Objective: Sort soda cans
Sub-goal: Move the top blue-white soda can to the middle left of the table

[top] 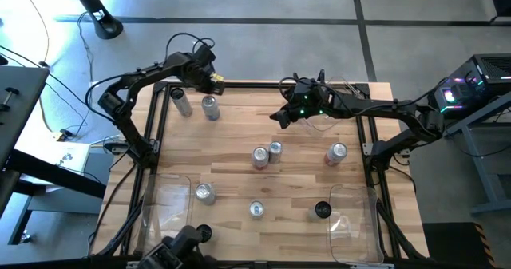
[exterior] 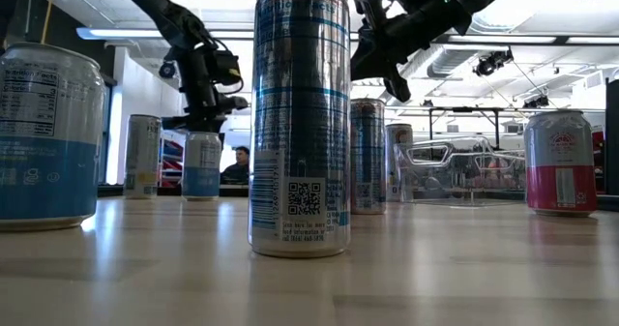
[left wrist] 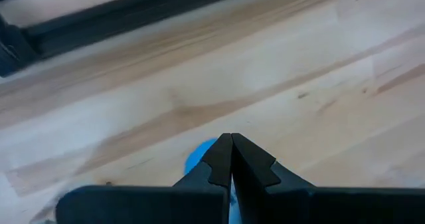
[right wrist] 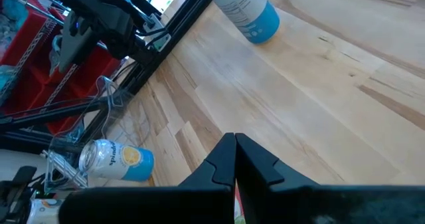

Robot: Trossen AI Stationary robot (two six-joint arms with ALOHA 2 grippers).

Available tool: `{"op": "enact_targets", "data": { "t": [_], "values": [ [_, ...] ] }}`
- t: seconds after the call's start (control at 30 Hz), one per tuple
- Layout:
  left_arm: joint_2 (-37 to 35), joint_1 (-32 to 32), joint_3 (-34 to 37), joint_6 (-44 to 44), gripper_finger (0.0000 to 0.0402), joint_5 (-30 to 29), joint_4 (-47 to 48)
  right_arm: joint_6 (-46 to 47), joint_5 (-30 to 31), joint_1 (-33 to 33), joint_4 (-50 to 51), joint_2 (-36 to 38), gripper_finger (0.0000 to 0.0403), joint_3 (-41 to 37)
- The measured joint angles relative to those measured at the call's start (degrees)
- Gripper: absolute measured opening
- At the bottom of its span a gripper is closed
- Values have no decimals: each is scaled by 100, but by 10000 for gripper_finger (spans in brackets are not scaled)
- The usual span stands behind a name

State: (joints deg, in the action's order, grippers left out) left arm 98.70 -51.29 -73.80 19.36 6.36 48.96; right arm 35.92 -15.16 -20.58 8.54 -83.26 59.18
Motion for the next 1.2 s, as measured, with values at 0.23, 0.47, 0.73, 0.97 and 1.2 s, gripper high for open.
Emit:
{"op": "enact_targets", "data": {
  "t": [0.23, 0.47, 0.73, 0.97, 1.2],
  "values": [
    [-7, 269, 0, -45, 0, -259, 514, -23, 0, 0, 0, 0, 0, 0],
    [-9, 813, -2, 91, 0, -257, 607, -34, 0, 0, 0, 0, 0, 0],
    [-9, 1382, -2, 108, 0, -747, 1011, -139, 0, 0, 46, -2, 0, 0],
    [-42, 1722, -2, 207, 0, -1097, 1378, -189, 0, 0, 116, -2, 0, 0],
    [-276, 2128, 0, 567, 0, -1189, 1507, -321, 0, 0, 292, -4, 0, 0]
  ]
}}
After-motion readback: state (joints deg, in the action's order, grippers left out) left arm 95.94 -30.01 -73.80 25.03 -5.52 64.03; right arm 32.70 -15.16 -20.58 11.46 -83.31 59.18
